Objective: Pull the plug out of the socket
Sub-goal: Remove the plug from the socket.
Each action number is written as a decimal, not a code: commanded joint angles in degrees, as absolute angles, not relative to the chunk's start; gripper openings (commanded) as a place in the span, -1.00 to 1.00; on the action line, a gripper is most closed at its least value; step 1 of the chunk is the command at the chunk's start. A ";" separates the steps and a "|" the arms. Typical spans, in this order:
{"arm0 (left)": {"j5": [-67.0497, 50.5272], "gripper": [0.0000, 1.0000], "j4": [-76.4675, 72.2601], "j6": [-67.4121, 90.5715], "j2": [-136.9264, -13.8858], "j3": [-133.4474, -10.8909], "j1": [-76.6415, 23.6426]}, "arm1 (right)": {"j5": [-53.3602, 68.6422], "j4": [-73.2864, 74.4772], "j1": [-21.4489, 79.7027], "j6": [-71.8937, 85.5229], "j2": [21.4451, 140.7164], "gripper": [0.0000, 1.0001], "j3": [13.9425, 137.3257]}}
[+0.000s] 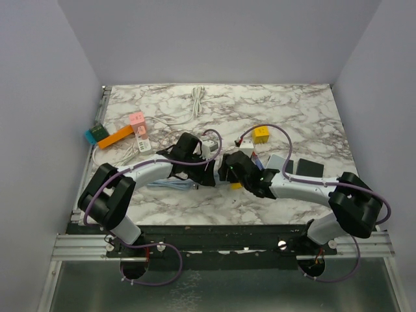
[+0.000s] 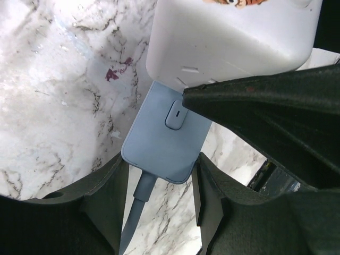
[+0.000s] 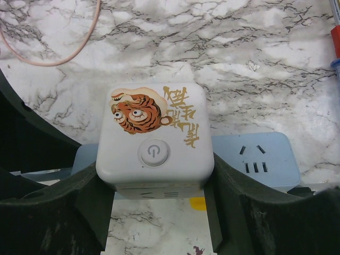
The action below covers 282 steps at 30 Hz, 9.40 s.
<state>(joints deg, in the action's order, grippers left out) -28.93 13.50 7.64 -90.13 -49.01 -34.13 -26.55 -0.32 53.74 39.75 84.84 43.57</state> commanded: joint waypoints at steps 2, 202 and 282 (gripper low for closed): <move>-22.59 -1.00 16.03 8.22 -90.79 -48.60 -32.82 | -25.39 3.29 50.28 43.49 83.92 -0.99 43.19; -40.60 -0.07 -42.85 71.51 -82.33 -29.48 -30.52 | -13.45 -36.65 48.02 13.81 65.27 -0.99 29.34; -36.75 -1.00 -44.56 72.43 -86.39 -23.47 -31.25 | -22.81 -34.89 48.34 18.11 61.77 -0.99 27.07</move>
